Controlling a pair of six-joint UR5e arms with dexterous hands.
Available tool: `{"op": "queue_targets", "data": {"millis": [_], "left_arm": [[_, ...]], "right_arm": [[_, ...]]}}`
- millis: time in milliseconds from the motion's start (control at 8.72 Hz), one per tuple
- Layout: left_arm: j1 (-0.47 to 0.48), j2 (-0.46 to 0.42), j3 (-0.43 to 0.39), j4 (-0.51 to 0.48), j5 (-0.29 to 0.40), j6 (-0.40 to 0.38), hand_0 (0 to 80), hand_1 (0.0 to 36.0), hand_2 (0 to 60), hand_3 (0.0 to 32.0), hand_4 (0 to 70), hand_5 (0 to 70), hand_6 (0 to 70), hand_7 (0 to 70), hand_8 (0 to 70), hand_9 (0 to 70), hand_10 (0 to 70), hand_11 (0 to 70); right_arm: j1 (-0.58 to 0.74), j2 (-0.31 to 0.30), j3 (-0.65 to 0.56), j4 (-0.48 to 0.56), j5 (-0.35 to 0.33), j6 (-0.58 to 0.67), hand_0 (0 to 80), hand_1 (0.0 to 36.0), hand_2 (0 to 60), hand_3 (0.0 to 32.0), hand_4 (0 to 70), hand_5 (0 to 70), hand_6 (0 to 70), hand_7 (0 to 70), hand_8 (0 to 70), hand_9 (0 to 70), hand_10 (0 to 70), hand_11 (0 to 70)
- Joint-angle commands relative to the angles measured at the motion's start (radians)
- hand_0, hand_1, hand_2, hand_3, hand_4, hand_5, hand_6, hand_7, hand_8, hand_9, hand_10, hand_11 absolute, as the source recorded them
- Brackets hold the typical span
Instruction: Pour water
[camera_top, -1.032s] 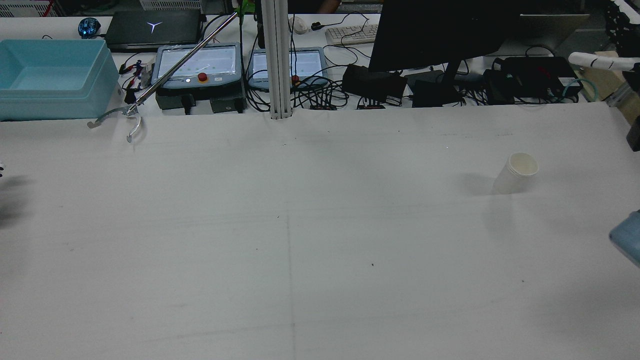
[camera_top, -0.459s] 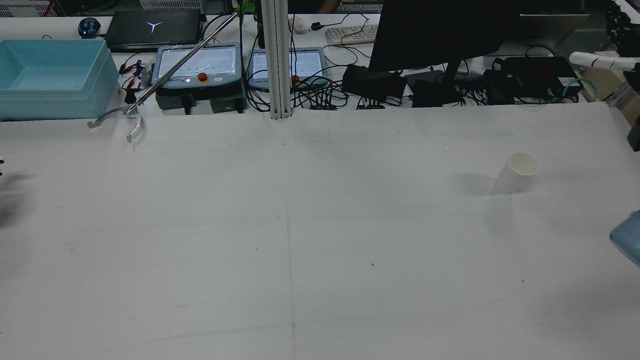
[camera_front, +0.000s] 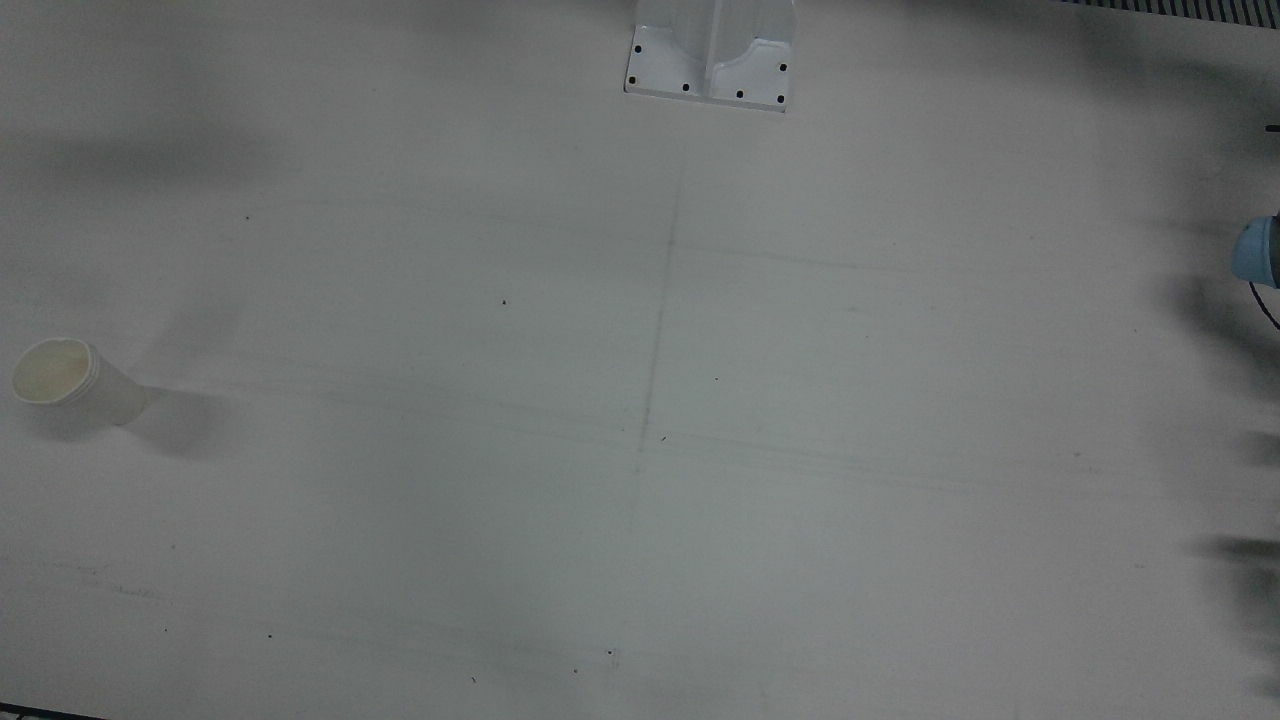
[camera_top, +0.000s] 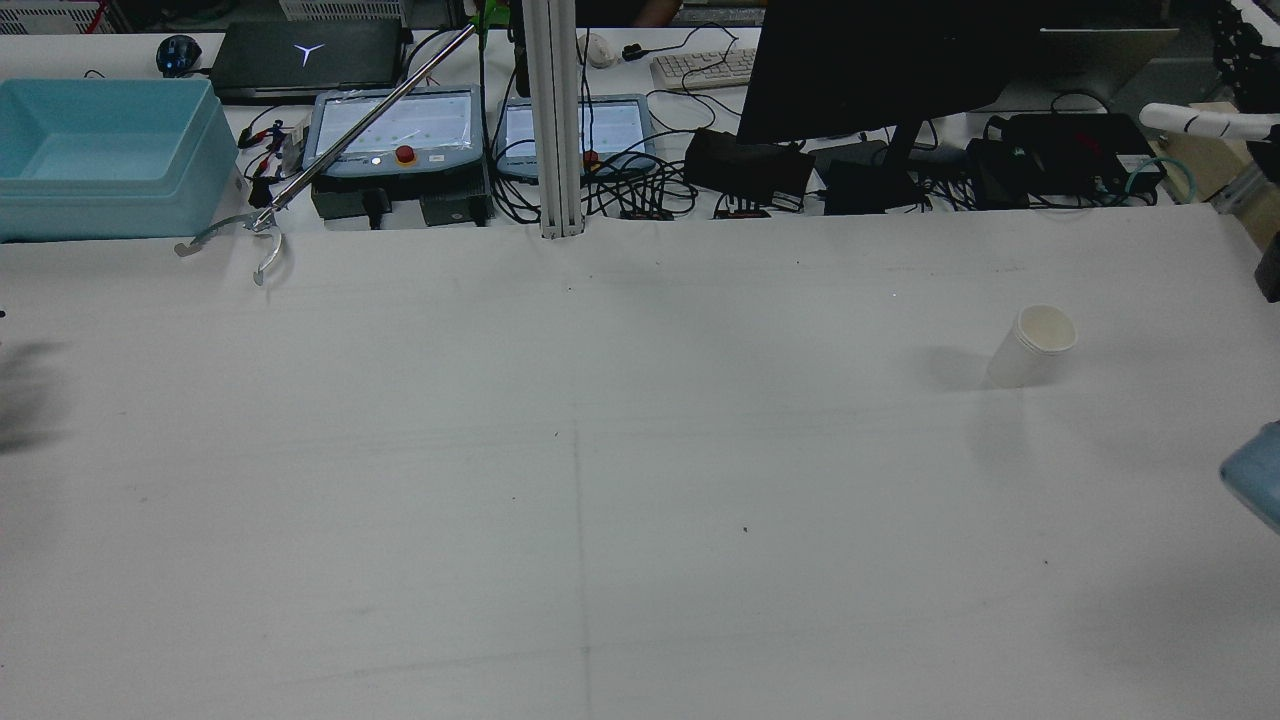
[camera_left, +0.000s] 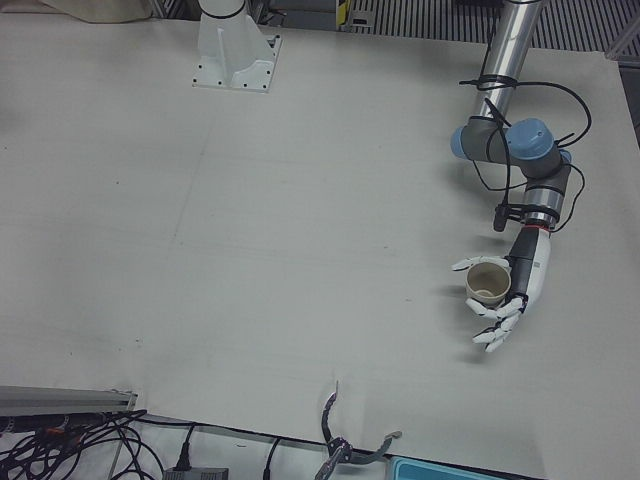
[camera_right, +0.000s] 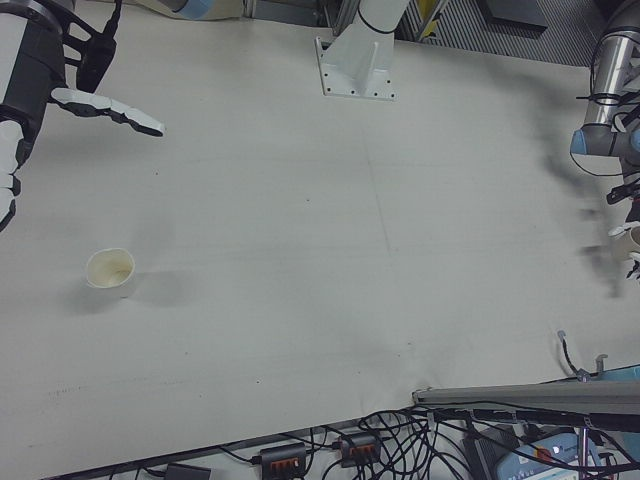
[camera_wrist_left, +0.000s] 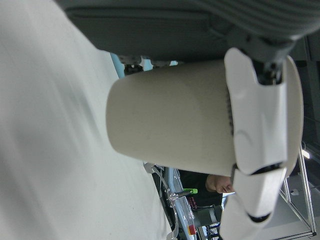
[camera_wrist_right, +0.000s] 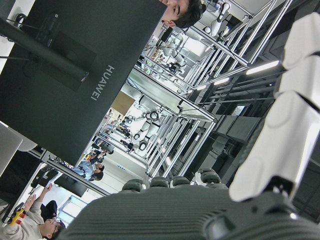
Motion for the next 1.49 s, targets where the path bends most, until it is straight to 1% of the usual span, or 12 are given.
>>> {"op": "queue_targets", "data": {"millis": [0, 115, 229, 344, 459, 573, 688, 917, 1032, 1146, 1261, 1376], "left_arm": [[-0.024, 0.000, 0.000, -0.007, -0.002, 0.000, 50.1, 17.8, 41.4, 0.0, 61.2, 51.7, 18.0, 21.7, 9.5, 14.4, 13.1, 19.8], [-0.039, 0.000, -0.003, -0.014, 0.002, 0.000, 48.1, 15.7, 41.8, 0.0, 60.3, 46.0, 17.1, 21.1, 9.1, 14.0, 12.9, 19.4], [-0.041, 0.000, -0.003, -0.014, 0.000, -0.005, 46.6, 11.7, 35.5, 0.0, 62.0, 37.0, 16.5, 20.4, 8.7, 13.4, 12.5, 18.5], [-0.041, 0.000, -0.003, -0.015, -0.002, -0.006, 46.8, 10.6, 31.6, 0.0, 63.7, 34.6, 17.1, 20.3, 8.8, 13.2, 12.3, 18.1], [-0.041, 0.000, -0.003, -0.015, -0.002, -0.006, 46.8, 10.8, 31.8, 0.0, 63.7, 34.4, 17.1, 20.2, 8.8, 13.2, 12.3, 18.1], [-0.043, 0.000, -0.003, -0.018, -0.002, -0.006, 46.7, 9.1, 26.5, 0.0, 64.6, 33.6, 17.5, 20.2, 9.0, 13.4, 12.3, 18.0], [-0.041, 0.000, -0.003, -0.017, -0.002, -0.006, 46.5, 8.1, 23.6, 0.0, 63.9, 34.6, 17.7, 20.0, 9.0, 13.3, 12.2, 17.8], [-0.047, 0.000, -0.004, -0.020, 0.002, -0.008, 46.9, 9.7, 27.1, 0.0, 61.9, 37.1, 17.4, 19.9, 8.7, 13.1, 12.0, 17.7], [-0.055, 0.000, -0.013, -0.021, 0.002, -0.008, 46.9, 9.9, 27.5, 0.0, 61.6, 37.6, 17.5, 20.0, 8.6, 13.1, 12.0, 17.7], [-0.057, 0.002, -0.027, -0.012, 0.002, -0.014, 47.0, 10.3, 28.2, 0.0, 61.0, 38.3, 17.6, 20.2, 8.6, 13.0, 11.9, 17.6], [-0.057, 0.014, -0.047, -0.008, 0.002, -0.014, 47.1, 11.5, 31.9, 0.0, 59.8, 39.8, 17.6, 20.2, 8.7, 13.0, 11.9, 17.7], [-0.057, 0.018, -0.068, 0.002, 0.003, -0.014, 47.4, 14.9, 41.3, 0.0, 55.7, 45.8, 17.9, 20.2, 8.9, 13.3, 12.1, 18.2]], "right_arm": [[0.001, -0.001, 0.003, 0.000, 0.000, -0.002, 45.7, 13.3, 13.0, 0.0, 3.7, 0.0, 0.0, 0.0, 0.0, 2.0, 0.0, 0.0], [0.002, -0.001, 0.003, 0.000, 0.000, 0.000, 45.8, 13.3, 13.1, 0.0, 3.7, 0.0, 0.0, 0.0, 0.0, 2.0, 0.0, 0.0], [0.004, -0.001, 0.003, 0.000, 0.000, 0.000, 45.8, 13.3, 12.8, 0.0, 3.7, 0.0, 0.0, 0.0, 0.0, 2.0, 0.0, 0.0], [0.004, -0.001, 0.003, 0.000, 0.000, 0.000, 45.6, 13.3, 12.8, 0.0, 3.7, 0.0, 0.0, 0.0, 0.0, 2.0, 0.0, 0.0], [0.004, -0.001, 0.003, 0.000, 0.000, -0.002, 45.8, 13.3, 13.0, 0.0, 3.7, 0.0, 0.0, 0.0, 0.0, 2.0, 0.0, 0.0], [0.004, -0.001, 0.001, 0.000, 0.000, -0.003, 45.6, 13.3, 13.1, 0.0, 3.7, 0.0, 0.0, 0.0, 0.0, 2.0, 0.0, 0.0], [0.004, -0.005, -0.006, 0.000, 0.000, -0.002, 45.8, 13.4, 13.2, 0.0, 3.7, 0.0, 0.0, 0.0, 0.0, 1.9, 0.0, 0.0], [0.002, -0.020, -0.034, 0.015, 0.008, 0.037, 45.6, 13.6, 13.8, 0.0, 3.3, 0.0, 0.0, 0.0, 0.0, 1.9, 0.0, 0.3], [-0.010, -0.020, -0.111, 0.038, 0.008, 0.125, 45.9, 13.9, 13.9, 0.0, 2.8, 0.0, 0.0, 0.0, 0.0, 2.1, 0.0, 0.9], [-0.012, -0.020, -0.152, 0.064, 0.006, 0.152, 45.8, 13.6, 14.0, 0.0, 2.4, 0.0, 0.0, 0.0, 0.2, 2.5, 0.2, 1.8], [-0.016, -0.019, -0.179, 0.069, 0.006, 0.161, 45.7, 13.8, 13.8, 0.0, 2.2, 0.0, 0.0, 0.0, 0.2, 2.3, 0.2, 1.7], [-0.021, -0.020, -0.221, 0.124, 0.008, 0.175, 46.3, 14.8, 14.2, 0.0, 2.4, 0.0, 0.0, 0.0, 0.3, 2.0, 0.0, 1.4]]}}
